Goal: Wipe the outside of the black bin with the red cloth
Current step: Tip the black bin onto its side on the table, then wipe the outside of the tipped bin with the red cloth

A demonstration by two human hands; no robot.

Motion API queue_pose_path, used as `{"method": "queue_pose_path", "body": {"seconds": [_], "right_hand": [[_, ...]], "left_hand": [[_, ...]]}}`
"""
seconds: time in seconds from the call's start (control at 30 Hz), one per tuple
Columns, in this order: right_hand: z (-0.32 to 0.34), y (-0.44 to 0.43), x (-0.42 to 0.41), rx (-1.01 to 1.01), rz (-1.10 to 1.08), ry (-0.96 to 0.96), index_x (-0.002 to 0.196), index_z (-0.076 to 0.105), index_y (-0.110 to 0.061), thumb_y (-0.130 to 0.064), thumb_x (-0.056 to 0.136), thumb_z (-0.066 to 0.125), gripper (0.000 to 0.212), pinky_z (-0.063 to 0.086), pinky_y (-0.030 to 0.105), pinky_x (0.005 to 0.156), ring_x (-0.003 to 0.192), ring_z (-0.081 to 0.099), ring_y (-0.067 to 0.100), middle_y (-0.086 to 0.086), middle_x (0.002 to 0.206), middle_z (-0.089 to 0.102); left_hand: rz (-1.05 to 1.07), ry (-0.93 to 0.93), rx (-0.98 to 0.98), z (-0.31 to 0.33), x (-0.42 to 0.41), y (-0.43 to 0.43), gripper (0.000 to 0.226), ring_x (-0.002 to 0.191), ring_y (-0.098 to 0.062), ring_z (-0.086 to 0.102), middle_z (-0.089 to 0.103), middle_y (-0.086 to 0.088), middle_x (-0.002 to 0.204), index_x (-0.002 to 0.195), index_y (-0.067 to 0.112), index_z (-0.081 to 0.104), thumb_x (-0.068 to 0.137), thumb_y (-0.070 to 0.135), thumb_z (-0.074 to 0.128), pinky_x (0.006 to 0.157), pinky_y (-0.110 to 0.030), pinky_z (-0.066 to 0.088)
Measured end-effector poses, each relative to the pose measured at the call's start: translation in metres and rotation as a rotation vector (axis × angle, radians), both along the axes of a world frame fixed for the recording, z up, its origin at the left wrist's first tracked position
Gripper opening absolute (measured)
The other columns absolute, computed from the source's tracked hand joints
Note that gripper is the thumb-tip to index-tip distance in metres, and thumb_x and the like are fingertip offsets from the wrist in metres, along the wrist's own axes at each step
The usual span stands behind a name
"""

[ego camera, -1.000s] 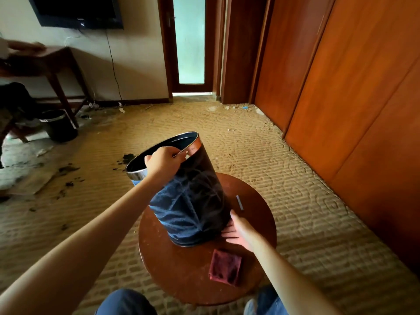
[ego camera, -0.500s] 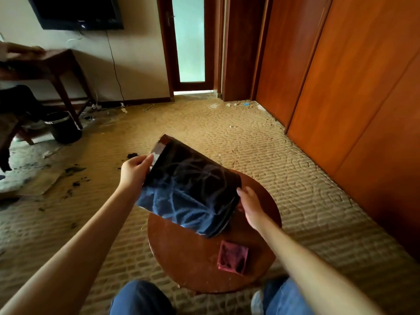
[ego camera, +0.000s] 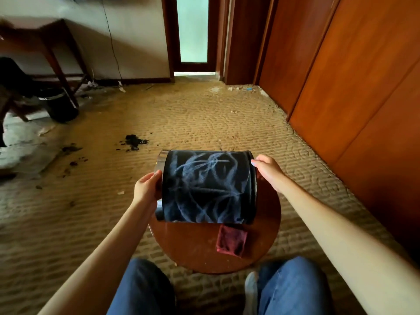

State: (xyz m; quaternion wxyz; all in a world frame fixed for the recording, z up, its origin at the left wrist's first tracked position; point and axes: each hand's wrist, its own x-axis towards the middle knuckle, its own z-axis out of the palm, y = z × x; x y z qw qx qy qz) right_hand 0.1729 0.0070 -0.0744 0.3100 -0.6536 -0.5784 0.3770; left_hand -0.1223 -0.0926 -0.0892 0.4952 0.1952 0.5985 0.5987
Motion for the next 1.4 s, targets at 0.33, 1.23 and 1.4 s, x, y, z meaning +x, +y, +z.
{"method": "queue_pose_path", "body": {"seconds": [0.33, 1.23, 1.4], "right_hand": [[-0.023, -0.046, 0.002, 0.783, -0.055, -0.321, 0.079, 0.054, -0.008, -0.017, 0.092, 0.044, 0.019, 0.036, 0.034, 0.059, 0.066, 0.049, 0.022, 0.005, 0.071, 0.052], [-0.189, -0.156, -0.058, 0.067, 0.424, -0.728, 0.132, 0.048, -0.020, -0.039, 0.089, 0.060, 0.048, 0.027, 0.043, 0.108, 0.131, 0.035, 0.036, 0.014, 0.147, 0.032], [-0.187, -0.162, -0.055, 0.192, 0.449, -0.761, 0.100, 0.063, -0.022, -0.013, 0.071, 0.074, 0.032, 0.048, 0.042, 0.078, 0.086, 0.060, 0.027, 0.001, 0.093, 0.057]], "left_hand": [[-0.158, 0.195, 0.024, 0.008, -0.007, -0.014, 0.021, 0.038, -0.002, 0.053, 0.058, 0.007, 0.047, 0.080, 0.008, 0.059, 0.098, 0.014, 0.051, 0.039, -0.015, 0.043], [-0.138, 0.248, 0.045, -0.006, -0.007, -0.012, 0.020, 0.042, 0.000, 0.054, 0.057, 0.003, 0.060, 0.081, 0.013, 0.060, 0.099, 0.018, 0.052, 0.044, -0.016, 0.047], [-0.136, 0.240, 0.047, -0.004, -0.004, -0.019, 0.018, 0.041, 0.000, 0.055, 0.056, 0.002, 0.061, 0.084, 0.012, 0.059, 0.099, 0.017, 0.051, 0.042, -0.013, 0.044]]}}
